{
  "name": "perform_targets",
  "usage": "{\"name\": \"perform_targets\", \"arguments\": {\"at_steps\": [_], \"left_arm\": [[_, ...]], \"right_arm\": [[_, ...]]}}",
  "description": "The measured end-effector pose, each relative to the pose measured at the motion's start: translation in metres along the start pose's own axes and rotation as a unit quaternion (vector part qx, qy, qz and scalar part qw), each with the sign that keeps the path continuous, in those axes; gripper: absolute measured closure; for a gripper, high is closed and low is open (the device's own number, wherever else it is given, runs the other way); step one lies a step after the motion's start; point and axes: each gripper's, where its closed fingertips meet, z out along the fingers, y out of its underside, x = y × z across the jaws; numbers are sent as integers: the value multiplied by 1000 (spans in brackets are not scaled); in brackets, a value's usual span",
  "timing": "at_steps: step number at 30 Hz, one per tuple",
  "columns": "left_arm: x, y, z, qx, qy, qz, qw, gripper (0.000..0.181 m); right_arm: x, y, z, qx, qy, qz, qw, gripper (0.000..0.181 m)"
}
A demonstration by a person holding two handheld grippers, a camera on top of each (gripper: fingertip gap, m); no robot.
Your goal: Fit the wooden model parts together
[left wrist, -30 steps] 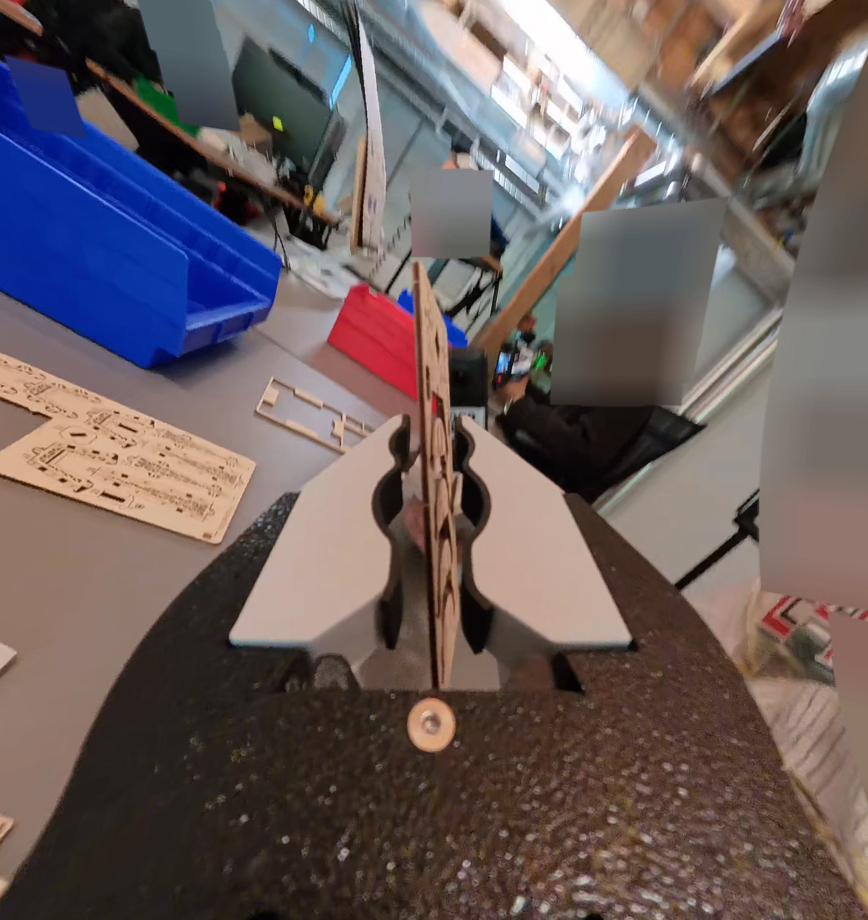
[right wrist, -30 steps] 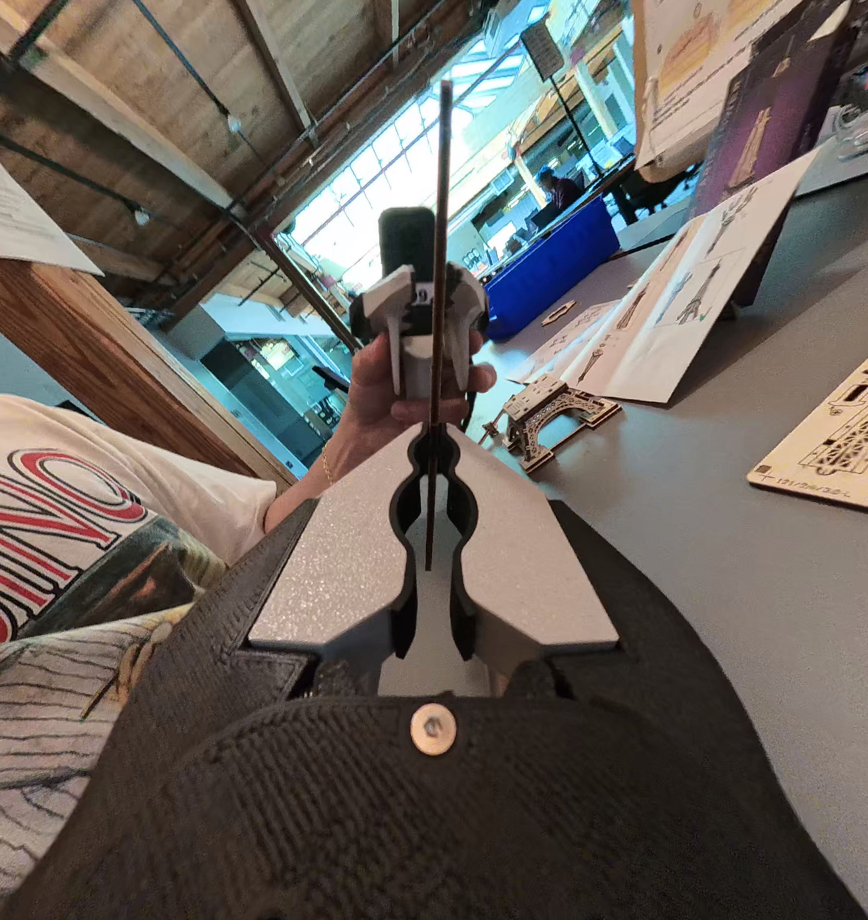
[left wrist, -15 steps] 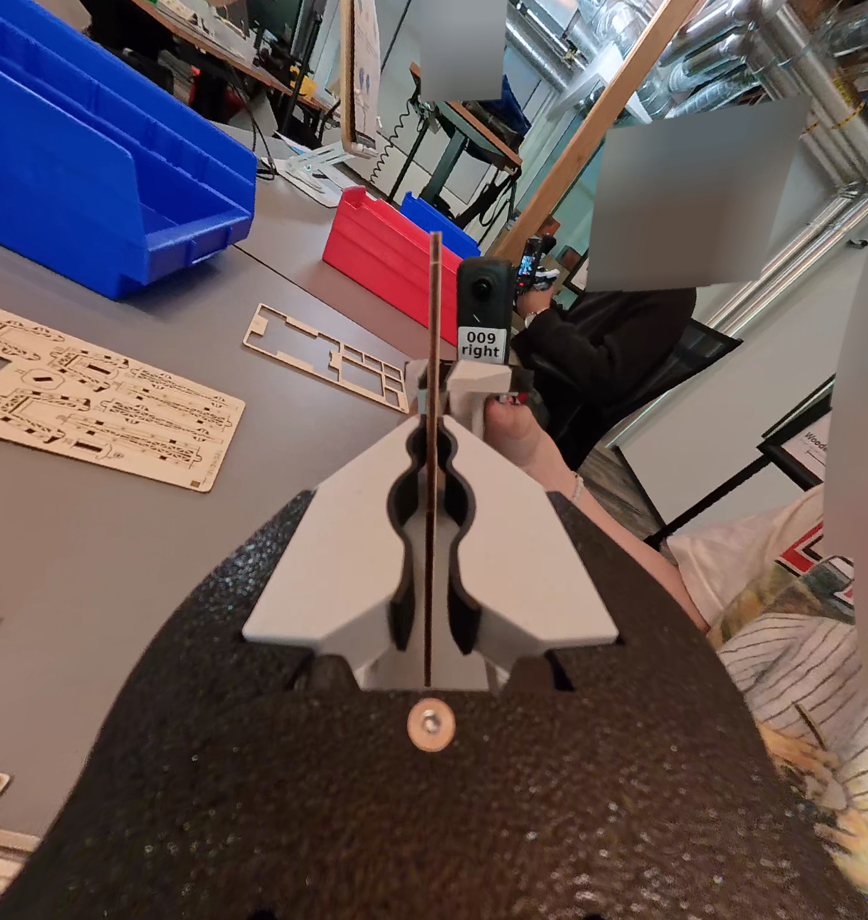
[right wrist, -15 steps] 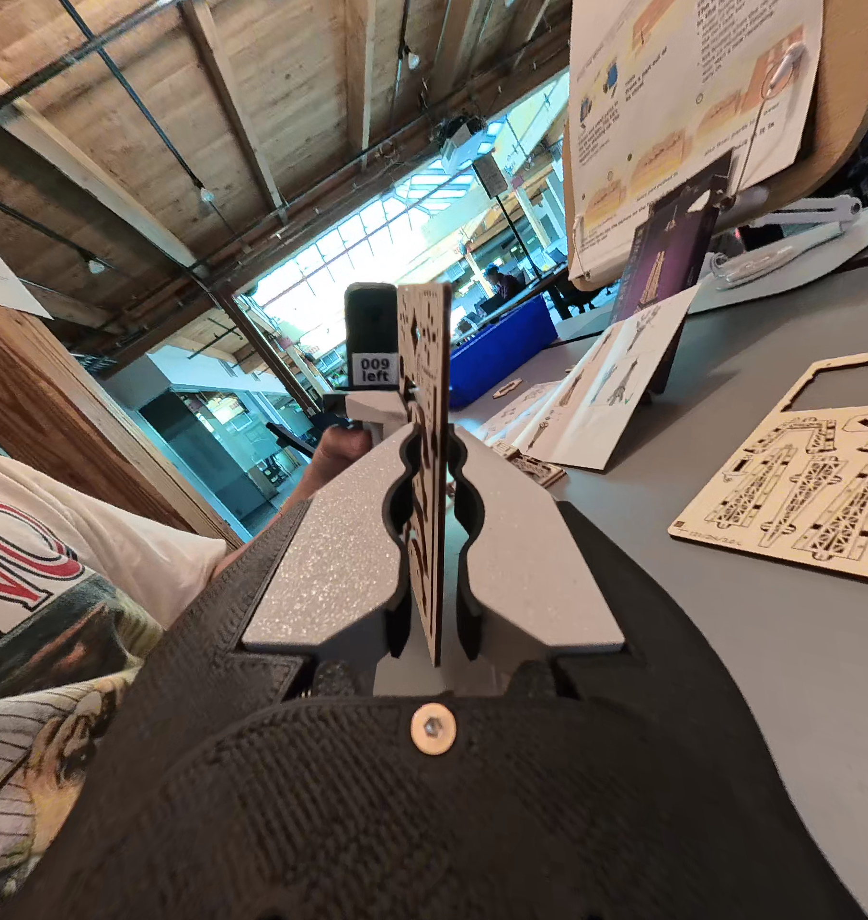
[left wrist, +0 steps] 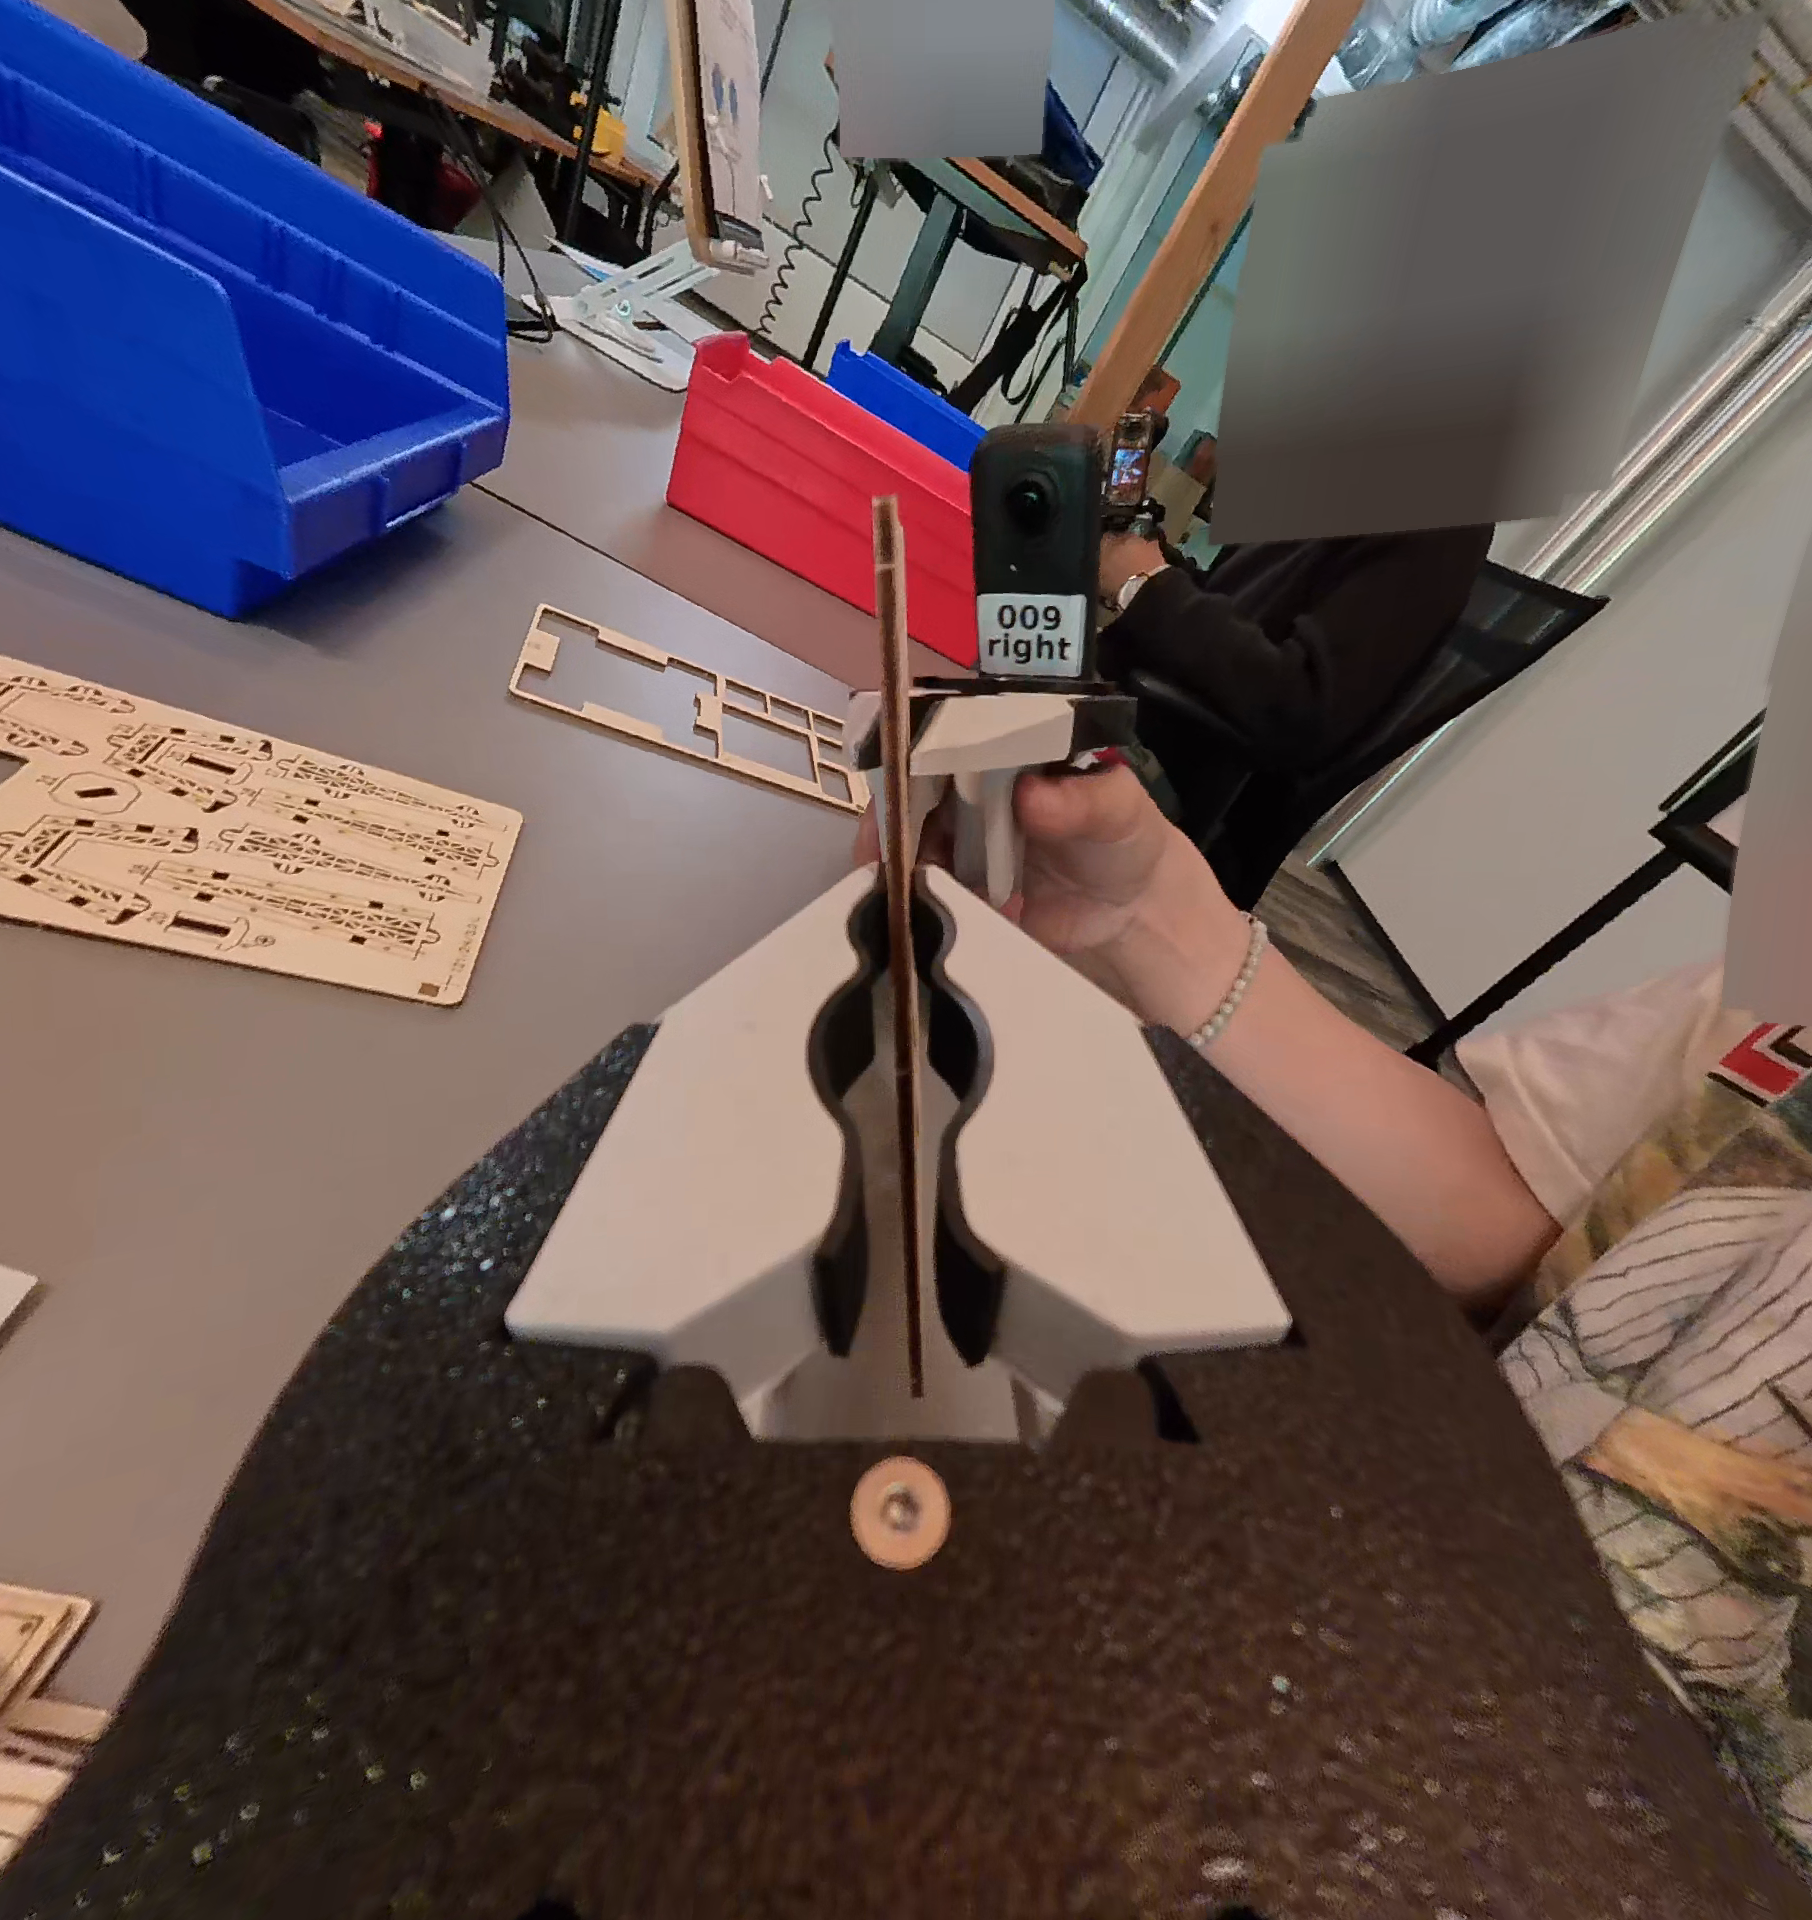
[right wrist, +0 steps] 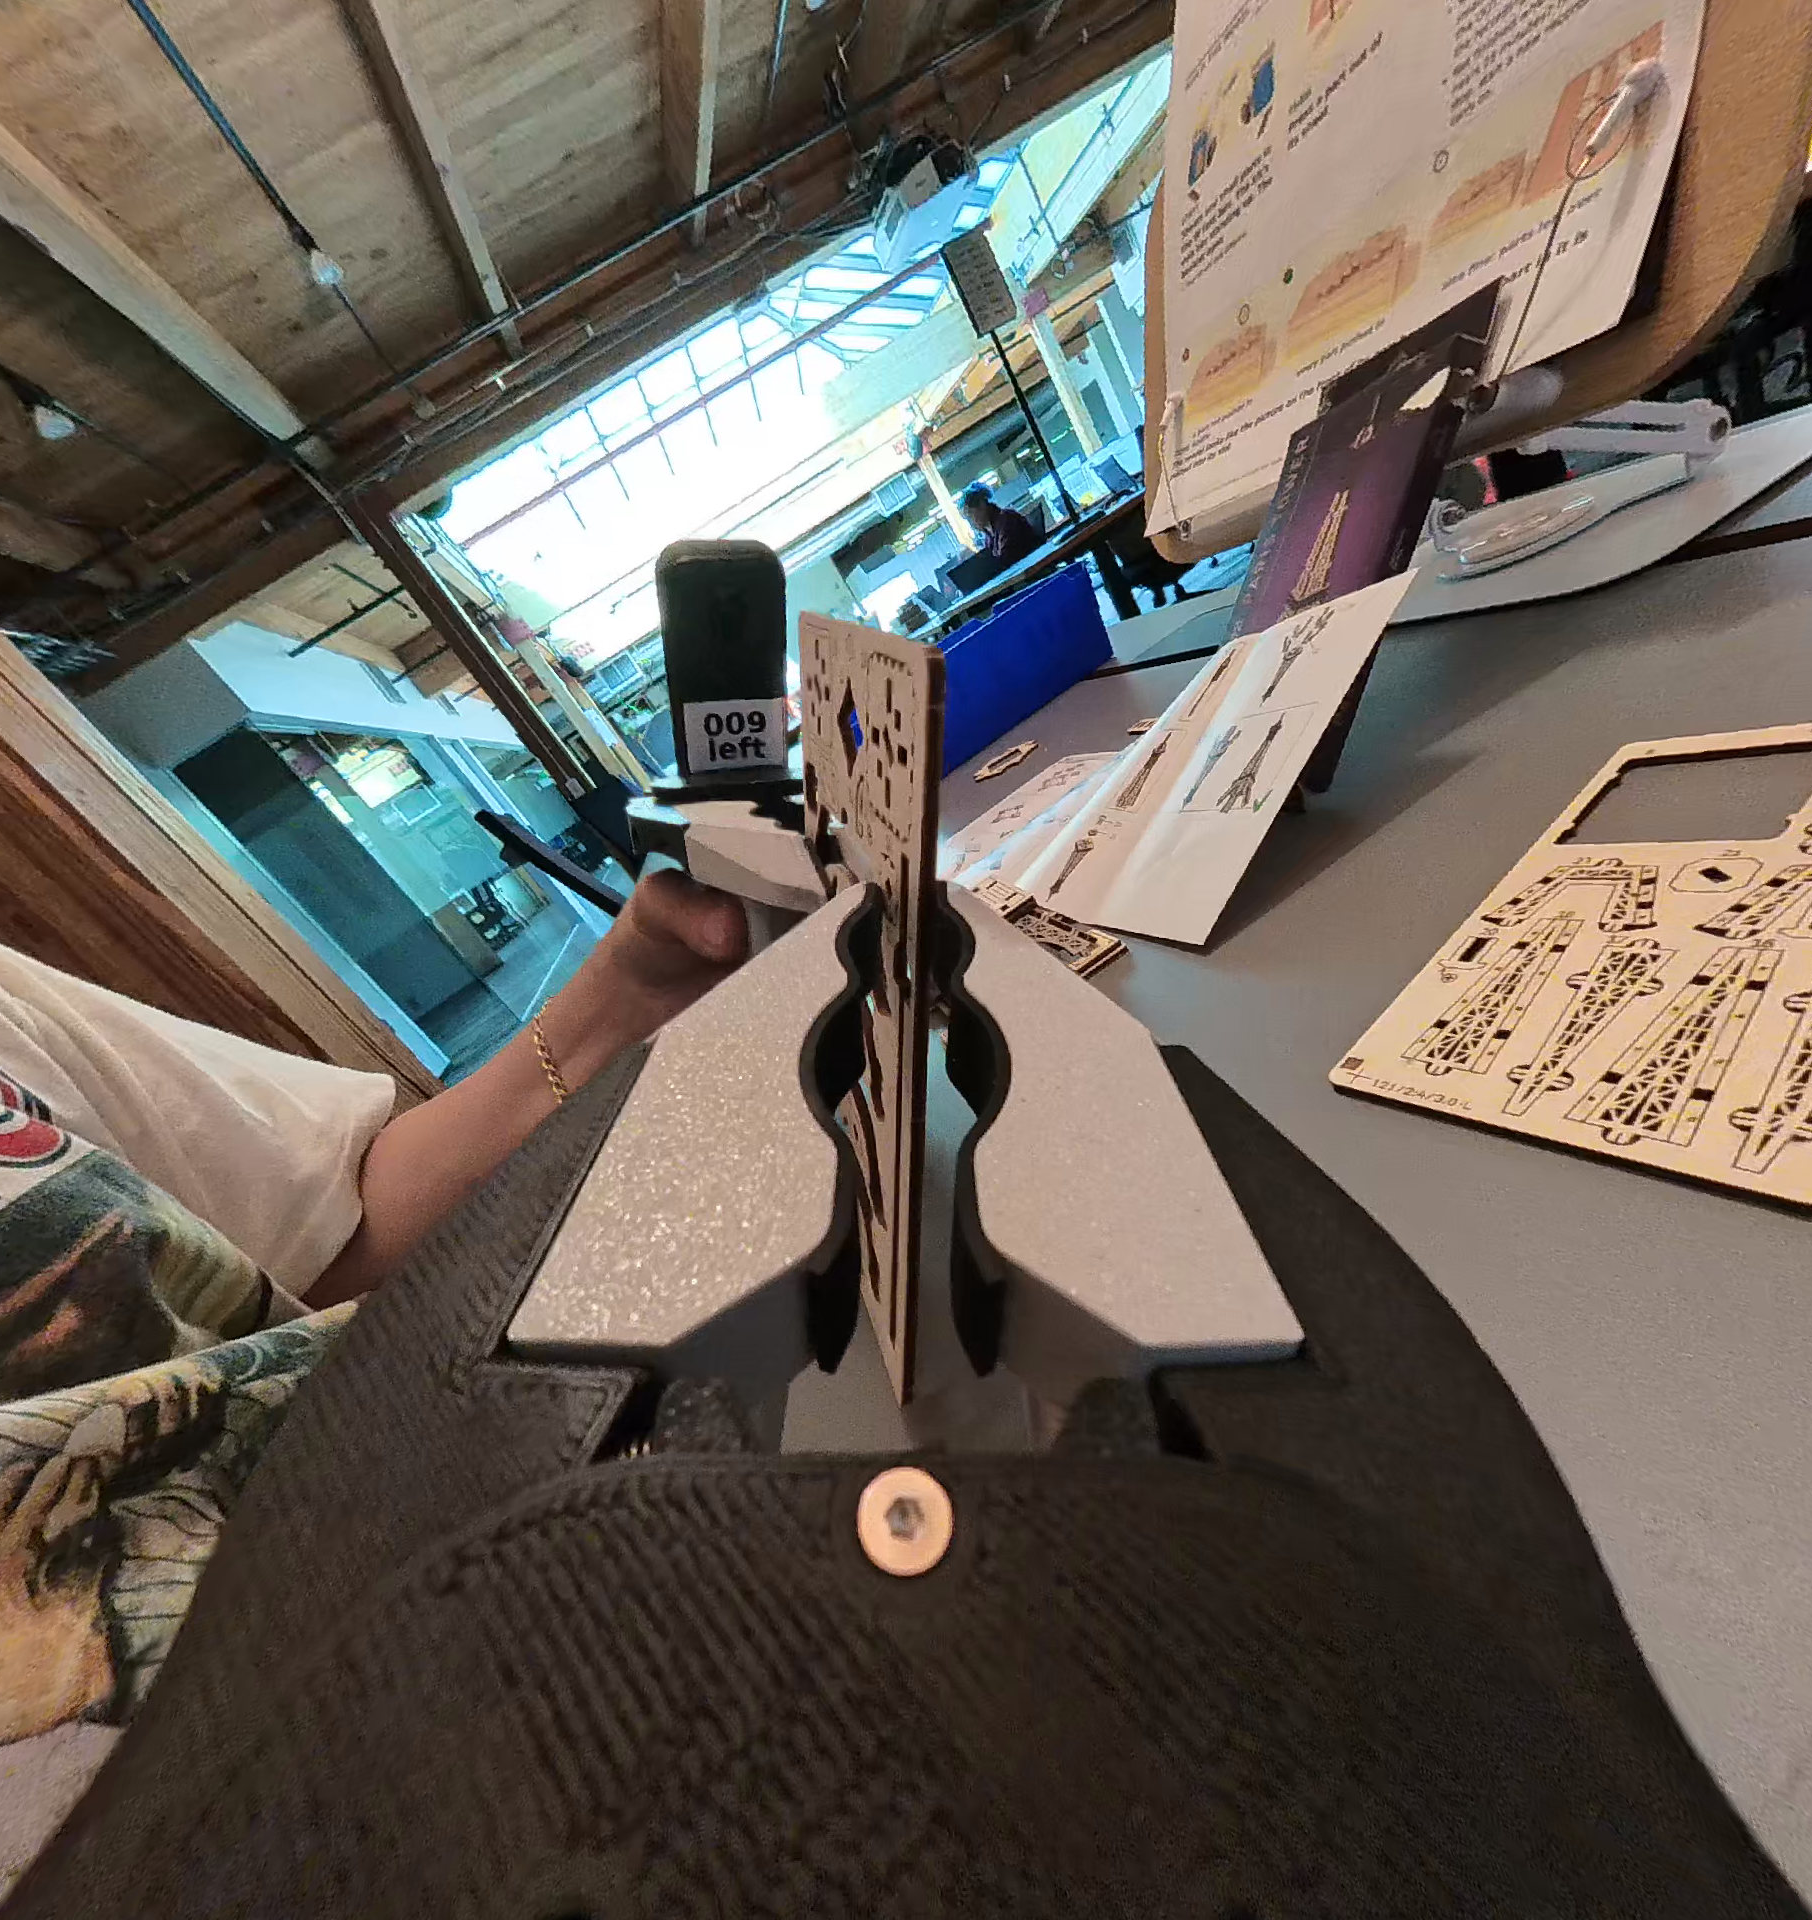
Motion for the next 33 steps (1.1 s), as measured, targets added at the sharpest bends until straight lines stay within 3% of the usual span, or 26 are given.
{"name": "perform_targets", "arguments": {"at_steps": [5,8,11,15,19,23,33], "left_arm": [[2,-2,-6,15,27,3,1000,181],[-4,-4,-6,16,-2,63,998,155],[7,-1,1,-10,23,92,995,153],[11,6,10,-43,47,67,996,178],[9,4,12,-35,56,33,997,180],[3,-3,9,-9,45,25,999,181],[-4,-5,11,13,24,-6,1000,181]], "right_arm": [[-10,1,3,7,-41,20,999,180],[-14,9,5,-23,-44,9,999,181],[-20,25,9,-70,-64,8,995,181],[-23,29,13,-76,-74,18,994,181],[-18,28,12,-77,-52,4,996,179],[-12,12,11,-31,-22,-19,999,179],[-3,15,13,-47,18,-54,997,176]]}}
